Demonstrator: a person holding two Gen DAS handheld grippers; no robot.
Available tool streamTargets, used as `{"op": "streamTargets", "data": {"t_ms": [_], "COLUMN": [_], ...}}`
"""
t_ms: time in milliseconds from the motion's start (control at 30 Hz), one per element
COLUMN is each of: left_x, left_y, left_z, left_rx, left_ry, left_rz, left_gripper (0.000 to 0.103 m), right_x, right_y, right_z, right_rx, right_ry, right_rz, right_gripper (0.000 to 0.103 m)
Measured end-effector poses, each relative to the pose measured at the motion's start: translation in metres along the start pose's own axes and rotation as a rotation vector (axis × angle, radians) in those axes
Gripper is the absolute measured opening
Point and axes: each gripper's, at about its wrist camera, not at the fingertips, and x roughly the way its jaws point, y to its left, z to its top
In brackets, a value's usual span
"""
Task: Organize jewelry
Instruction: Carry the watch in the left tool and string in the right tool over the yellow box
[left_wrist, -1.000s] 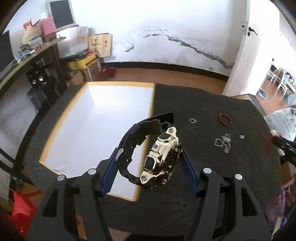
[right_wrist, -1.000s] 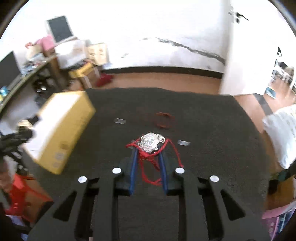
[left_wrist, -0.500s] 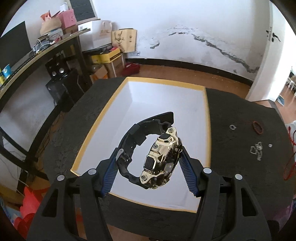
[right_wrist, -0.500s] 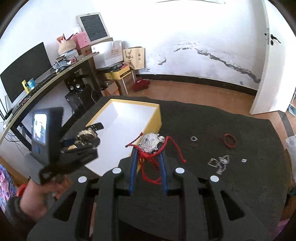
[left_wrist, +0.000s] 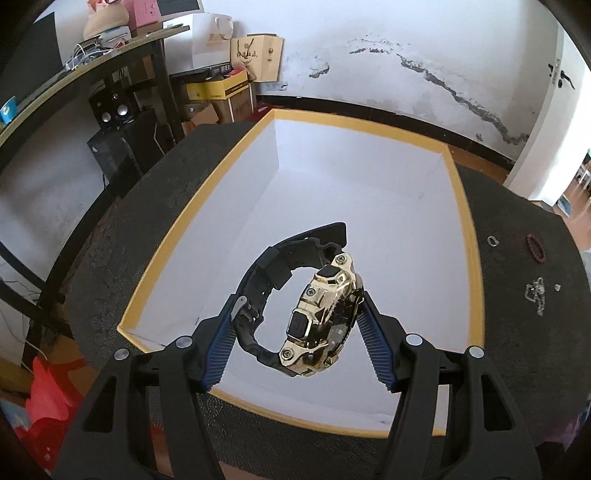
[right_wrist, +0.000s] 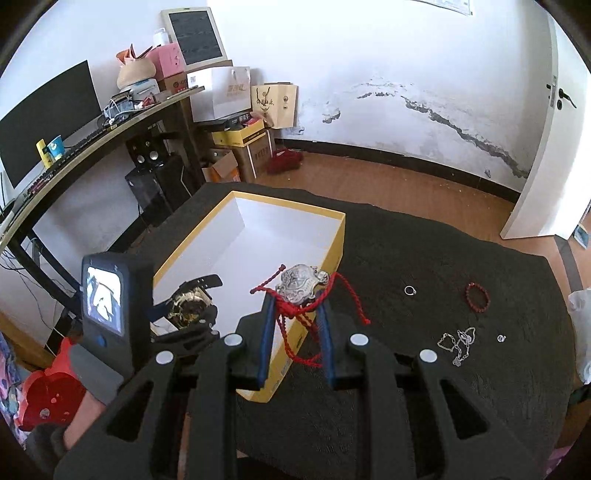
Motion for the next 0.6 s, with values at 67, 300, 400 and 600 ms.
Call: {"op": "streamTargets", "data": {"t_ms": [67, 300, 400, 600], "left_x": [0.009, 0.027, 0.029, 0.027], "left_y": [0.001, 0.0, -0.003, -0.003], "left_z": [-0.003, -0.011, -0.013, -0.012], "left_rx": [0.001, 0.008, 0.029, 0.017], "left_ry": [0.004, 0.022, 0.014, 0.005], "left_rz": [0.009, 0.015, 0.04, 0.01], "left_gripper": [0.062, 0.062, 0.062, 0.062], "right_x": [0.004, 0.01, 0.013, 0.015], "right_y": [0.003, 0.008, 0.009, 0.016], "right_z": [0.002, 0.001, 0.002, 0.004], "right_rx": [-0.003, -0.003, -0.012, -0.027], "right_ry": [0.001, 0.008, 0.014, 0.015], "right_rz": [-0.005, -0.006, -0.012, -0.016], "right_gripper": [0.022, 0.022, 0.022, 0.022]}}
